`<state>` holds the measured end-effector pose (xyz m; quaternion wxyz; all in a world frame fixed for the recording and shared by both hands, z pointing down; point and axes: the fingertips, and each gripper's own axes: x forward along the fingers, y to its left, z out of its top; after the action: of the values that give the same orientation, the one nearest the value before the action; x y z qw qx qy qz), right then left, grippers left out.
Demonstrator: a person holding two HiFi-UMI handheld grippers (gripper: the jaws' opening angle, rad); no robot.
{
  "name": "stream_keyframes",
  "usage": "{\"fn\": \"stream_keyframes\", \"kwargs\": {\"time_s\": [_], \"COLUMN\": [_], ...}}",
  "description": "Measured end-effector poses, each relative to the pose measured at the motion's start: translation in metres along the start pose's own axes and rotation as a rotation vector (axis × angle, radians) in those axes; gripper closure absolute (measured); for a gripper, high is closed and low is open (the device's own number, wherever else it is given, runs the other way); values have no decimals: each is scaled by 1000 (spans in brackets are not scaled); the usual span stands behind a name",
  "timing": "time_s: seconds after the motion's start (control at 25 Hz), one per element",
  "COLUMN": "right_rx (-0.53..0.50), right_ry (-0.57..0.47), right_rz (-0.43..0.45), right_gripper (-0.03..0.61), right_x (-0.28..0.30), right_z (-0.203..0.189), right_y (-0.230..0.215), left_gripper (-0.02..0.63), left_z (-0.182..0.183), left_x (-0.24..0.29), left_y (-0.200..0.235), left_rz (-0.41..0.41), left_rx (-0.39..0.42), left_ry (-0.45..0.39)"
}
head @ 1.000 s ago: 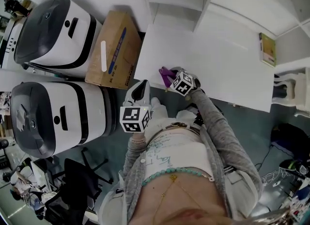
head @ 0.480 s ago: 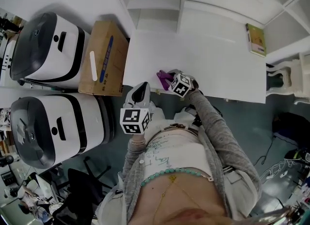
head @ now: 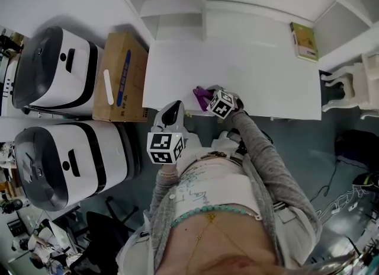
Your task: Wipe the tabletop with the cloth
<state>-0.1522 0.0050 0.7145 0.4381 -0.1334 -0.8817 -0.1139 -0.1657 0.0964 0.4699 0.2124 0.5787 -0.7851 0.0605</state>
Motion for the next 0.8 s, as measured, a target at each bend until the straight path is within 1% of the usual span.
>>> {"fn": "stream_keyframes", "kwargs": {"time_s": [0.6, 0.8], "right_rx": [79, 102], "right_ry": [15, 20], "right_rz": [-61, -81], "right_gripper": [488, 488], "right_x": [-40, -54], "right_z": [-58, -80], "right_y": [-24, -30], "left_gripper": [614, 614], "left_z": [0, -6], "left_x": [15, 17], "left_y": [-57, -79], "left_rz": [-50, -50], "left_rx": [26, 16], "left_ry": [-2, -6]}}
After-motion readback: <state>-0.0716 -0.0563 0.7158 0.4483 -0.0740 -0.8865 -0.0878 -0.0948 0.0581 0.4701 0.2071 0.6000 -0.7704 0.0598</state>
